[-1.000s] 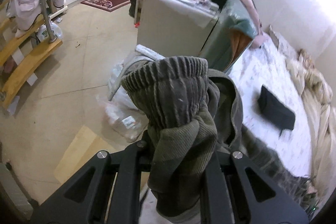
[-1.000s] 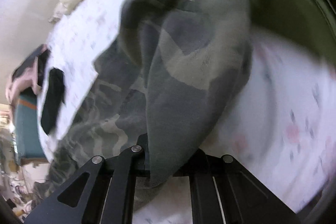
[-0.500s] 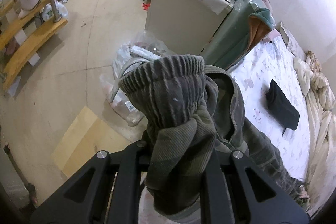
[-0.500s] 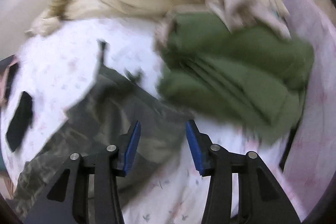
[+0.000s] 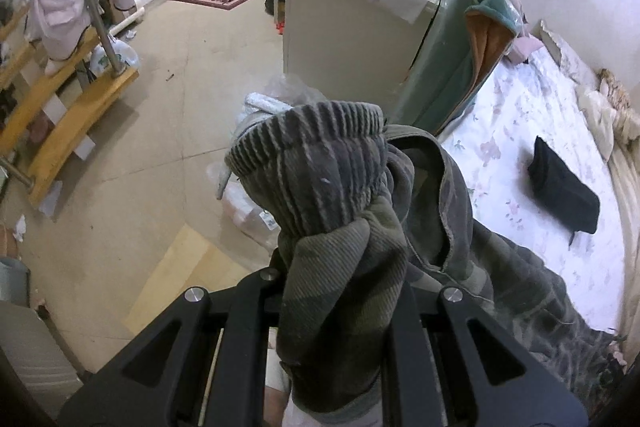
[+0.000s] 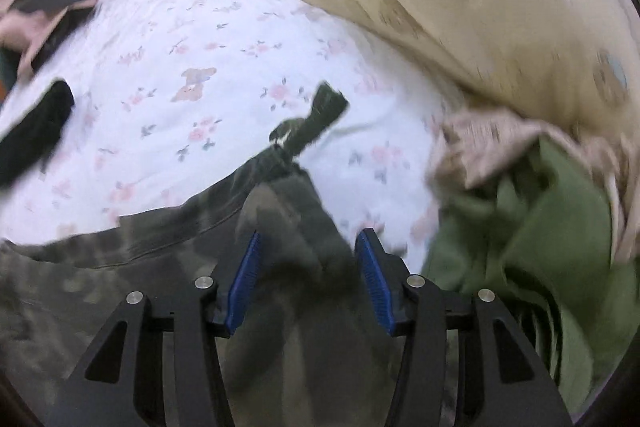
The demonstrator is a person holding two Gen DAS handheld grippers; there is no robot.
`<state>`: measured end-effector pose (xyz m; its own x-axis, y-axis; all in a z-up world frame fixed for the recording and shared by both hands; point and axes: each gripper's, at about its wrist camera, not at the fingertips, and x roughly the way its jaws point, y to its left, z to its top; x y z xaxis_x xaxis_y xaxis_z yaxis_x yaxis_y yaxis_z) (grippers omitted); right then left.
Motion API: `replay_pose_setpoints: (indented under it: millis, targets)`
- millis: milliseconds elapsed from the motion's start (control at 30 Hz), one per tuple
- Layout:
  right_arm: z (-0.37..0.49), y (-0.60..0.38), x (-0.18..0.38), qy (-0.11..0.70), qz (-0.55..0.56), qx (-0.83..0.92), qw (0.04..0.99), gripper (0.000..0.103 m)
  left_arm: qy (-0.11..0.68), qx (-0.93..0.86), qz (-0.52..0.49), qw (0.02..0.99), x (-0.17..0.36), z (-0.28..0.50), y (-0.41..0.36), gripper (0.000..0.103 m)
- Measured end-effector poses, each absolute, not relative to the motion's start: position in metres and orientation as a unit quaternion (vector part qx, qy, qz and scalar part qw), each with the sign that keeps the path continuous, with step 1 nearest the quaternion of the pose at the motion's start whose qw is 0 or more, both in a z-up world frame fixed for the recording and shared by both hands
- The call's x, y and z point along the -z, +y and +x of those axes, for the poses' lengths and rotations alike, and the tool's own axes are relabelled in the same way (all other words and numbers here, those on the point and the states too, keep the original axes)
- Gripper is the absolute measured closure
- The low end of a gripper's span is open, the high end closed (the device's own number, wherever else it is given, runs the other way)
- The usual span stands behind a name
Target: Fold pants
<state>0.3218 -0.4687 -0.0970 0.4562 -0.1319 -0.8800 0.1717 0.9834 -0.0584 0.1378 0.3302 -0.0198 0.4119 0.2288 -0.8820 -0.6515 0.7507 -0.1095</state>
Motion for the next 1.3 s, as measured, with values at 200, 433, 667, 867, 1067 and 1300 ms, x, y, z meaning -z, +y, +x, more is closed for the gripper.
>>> replay_pose_setpoints:
  millis: [200,433,667,867,1067,1300]
  targets:
    - [0.307,-0.480,0.055,0.427,0.037,0.080,0.900,0.102,0.478,-0.275,-0.226,0.803,0.026,0.139,0.337,0.093]
    - [0.349,-0.489,0.073,0.423,0.053,0.102,0.899,0.102,0.483,-0.281,-0.209,0.802,0.029,0.142,0.333,0.093]
    - [0.342,-0.481,0.082,0.452,0.018,0.129,0.882,0.058,0.475,-0.283,-0.205,0.807,0.025,0.144,0.326,0.093]
    - [0.302,-0.427,0.025,0.421,0.038,0.074,0.903,0.023,0.467,-0.278,-0.210,0.813,0.018,0.143,0.324,0.093]
    - [0.262,-0.314,0.079,0.550,0.094,-0.128,0.820,0.026,0.464,-0.272,-0.219,0.814,0.014,0.137,0.327,0.093]
    - [0.249,-0.258,0.161,0.649,-0.034,-0.122,0.750,0.026,0.451,-0.259,-0.202,0.830,0.006,0.133,0.315,0.093]
